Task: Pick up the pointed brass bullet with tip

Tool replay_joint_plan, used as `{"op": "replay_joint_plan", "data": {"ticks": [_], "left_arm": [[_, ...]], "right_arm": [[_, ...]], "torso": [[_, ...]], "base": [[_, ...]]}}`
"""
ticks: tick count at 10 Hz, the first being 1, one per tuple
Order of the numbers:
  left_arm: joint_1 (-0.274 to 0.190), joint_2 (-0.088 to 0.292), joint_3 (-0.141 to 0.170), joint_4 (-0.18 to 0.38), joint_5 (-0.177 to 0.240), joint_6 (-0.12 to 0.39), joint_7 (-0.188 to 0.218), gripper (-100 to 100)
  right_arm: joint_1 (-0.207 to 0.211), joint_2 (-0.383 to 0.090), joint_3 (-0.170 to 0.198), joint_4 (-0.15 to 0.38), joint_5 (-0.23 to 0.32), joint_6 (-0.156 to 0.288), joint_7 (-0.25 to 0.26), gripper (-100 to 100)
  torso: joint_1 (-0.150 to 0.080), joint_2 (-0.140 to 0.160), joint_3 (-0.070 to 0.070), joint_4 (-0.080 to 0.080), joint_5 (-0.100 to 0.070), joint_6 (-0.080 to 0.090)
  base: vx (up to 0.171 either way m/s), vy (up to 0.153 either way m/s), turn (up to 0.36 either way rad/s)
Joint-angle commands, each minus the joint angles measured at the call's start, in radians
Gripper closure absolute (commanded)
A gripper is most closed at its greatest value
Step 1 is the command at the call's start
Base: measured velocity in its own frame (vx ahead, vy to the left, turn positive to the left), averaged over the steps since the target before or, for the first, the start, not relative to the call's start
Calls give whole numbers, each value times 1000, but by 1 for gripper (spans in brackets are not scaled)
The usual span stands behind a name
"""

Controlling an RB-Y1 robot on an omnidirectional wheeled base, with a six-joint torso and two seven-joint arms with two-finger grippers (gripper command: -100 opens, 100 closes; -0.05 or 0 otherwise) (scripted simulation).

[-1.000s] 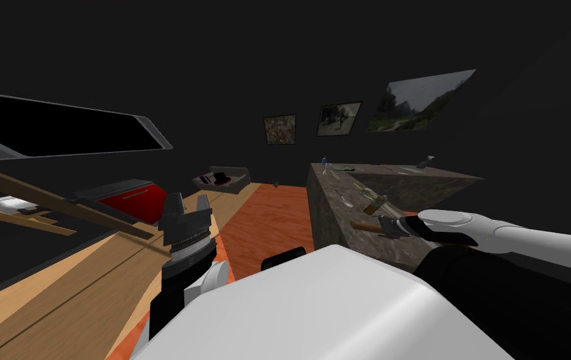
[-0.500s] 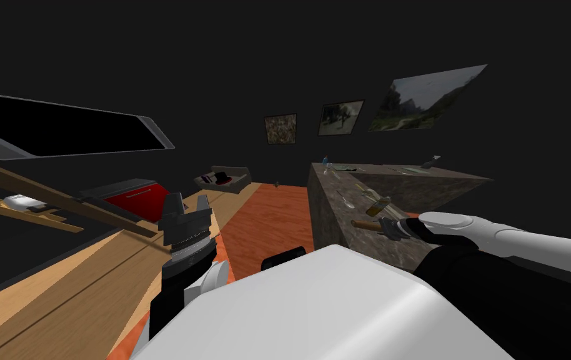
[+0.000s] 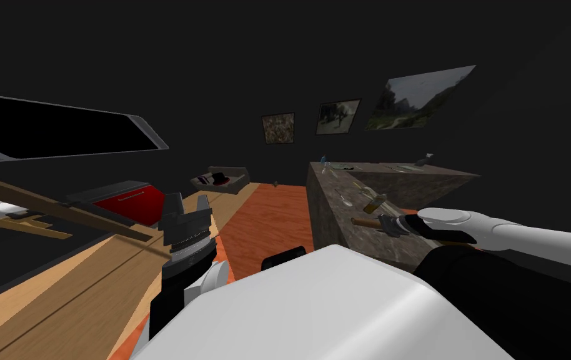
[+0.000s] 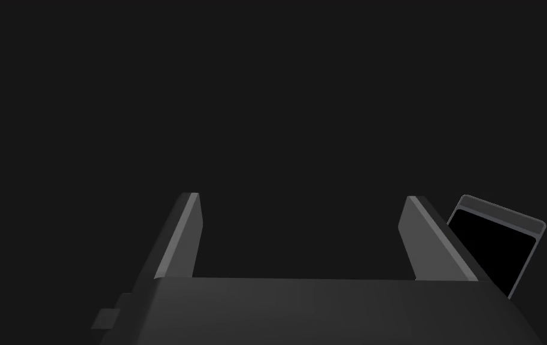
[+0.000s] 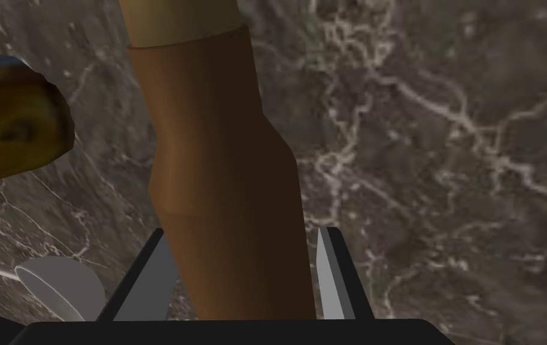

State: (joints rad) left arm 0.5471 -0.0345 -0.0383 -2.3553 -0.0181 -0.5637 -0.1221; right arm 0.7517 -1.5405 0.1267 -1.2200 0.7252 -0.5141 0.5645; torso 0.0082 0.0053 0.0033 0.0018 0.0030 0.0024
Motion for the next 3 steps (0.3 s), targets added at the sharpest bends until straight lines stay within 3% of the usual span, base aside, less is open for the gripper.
{"op": "replay_joint_plan", "data": {"ticks": [1, 2, 3], "left_arm": [[0, 0, 0, 0, 0, 0, 0, 0], [0, 0, 0, 0, 0, 0, 0, 0], [0, 0, 0, 0, 0, 0, 0, 0]], "right_arm": [[29, -25, -23, -19, -12, -2, -8, 100], [6, -13, -5, -7, -3, -4, -7, 100], [8, -15, -6, -8, -4, -4, -9, 0]], "torso": [[0, 0, 0, 0, 0, 0], [0, 0, 0, 0, 0, -1], [-1, -1, 0, 0, 0, -1]], "base": [[-33, 39, -52], [-13, 14, -5], [0, 0, 0]]}}
